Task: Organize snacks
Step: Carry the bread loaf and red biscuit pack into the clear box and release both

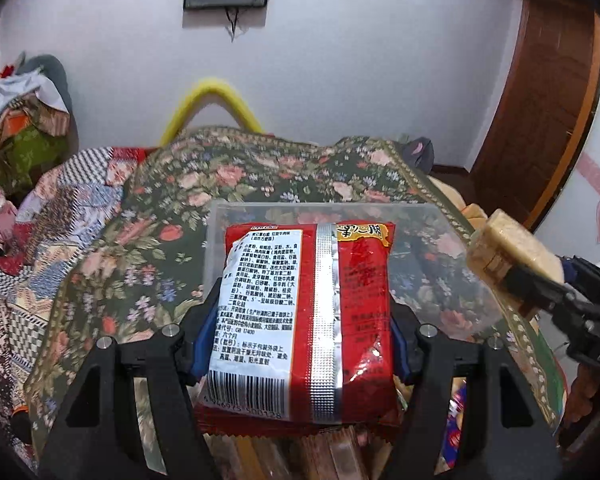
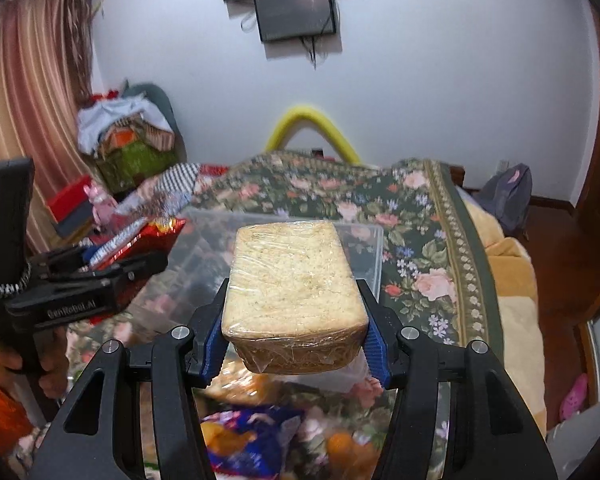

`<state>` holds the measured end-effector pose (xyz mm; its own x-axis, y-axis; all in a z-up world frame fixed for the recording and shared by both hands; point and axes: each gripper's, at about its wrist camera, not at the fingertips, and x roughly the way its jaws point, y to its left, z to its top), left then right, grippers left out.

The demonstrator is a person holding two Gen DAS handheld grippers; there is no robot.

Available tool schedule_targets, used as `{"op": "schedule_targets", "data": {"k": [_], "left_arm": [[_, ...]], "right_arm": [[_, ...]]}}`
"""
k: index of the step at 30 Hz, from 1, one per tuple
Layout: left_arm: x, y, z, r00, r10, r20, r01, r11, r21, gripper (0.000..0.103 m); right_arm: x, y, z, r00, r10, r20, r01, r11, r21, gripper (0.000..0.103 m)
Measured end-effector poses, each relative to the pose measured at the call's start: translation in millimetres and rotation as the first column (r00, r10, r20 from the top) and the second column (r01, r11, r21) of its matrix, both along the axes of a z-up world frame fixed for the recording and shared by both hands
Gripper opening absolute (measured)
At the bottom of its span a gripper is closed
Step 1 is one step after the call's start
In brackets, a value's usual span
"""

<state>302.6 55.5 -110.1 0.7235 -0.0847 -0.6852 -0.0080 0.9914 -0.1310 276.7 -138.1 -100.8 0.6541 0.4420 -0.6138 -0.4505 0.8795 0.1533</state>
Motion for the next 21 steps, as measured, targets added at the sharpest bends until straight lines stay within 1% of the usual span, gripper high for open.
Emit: {"op": "schedule_targets", "data": {"k": [5, 7, 10, 13, 15, 17, 21], "left_arm": [[36.5, -0.9, -21.6, 0.998, -0.01, -0.067, 0.013, 0.999, 0.034, 0.067], [47.0, -1.2, -27.1, 0.996, -0.022, -0.088, 0.025, 0.999, 0.034, 0.067], [60.0, -1.2, -35.4, 0.99, -0.047, -0.133, 0.05, 0.999, 0.018, 0.067], [66.2, -4.9, -39.6, 0.986, -0.059, -0.154, 0.065, 0.997, 0.035, 0.067], [68.4, -7.1, -42.6, 0.983, -0.069, -0.169, 0.078, 0.996, 0.047, 0.067], [69.5, -9.5, -44.4, 0.982, -0.074, -0.173, 0.085, 0.995, 0.057, 0.068], [66.8, -16.6, -43.4, 0.982, -0.067, -0.174, 0.089, 0.989, 0.122, 0.071]], "right_arm": [[25.9, 8.4, -14.8, 0.998, 0.021, -0.059, -0.024, 0.998, -0.053, 0.053], [32.9, 12.1, -18.7, 0.997, 0.032, -0.075, -0.037, 0.997, -0.074, 0.053], [41.6, 16.9, -28.0, 0.994, 0.042, -0.104, -0.053, 0.993, -0.109, 0.053], [47.1, 19.2, -36.6, 0.991, 0.053, -0.121, -0.071, 0.987, -0.145, 0.053], [51.2, 19.1, -39.8, 0.988, 0.064, -0.142, -0.085, 0.986, -0.144, 0.053], [51.9, 20.1, -38.6, 0.988, 0.065, -0.14, -0.085, 0.986, -0.141, 0.054], [47.9, 21.7, -29.8, 0.992, 0.067, -0.107, -0.082, 0.986, -0.142, 0.054]]}}
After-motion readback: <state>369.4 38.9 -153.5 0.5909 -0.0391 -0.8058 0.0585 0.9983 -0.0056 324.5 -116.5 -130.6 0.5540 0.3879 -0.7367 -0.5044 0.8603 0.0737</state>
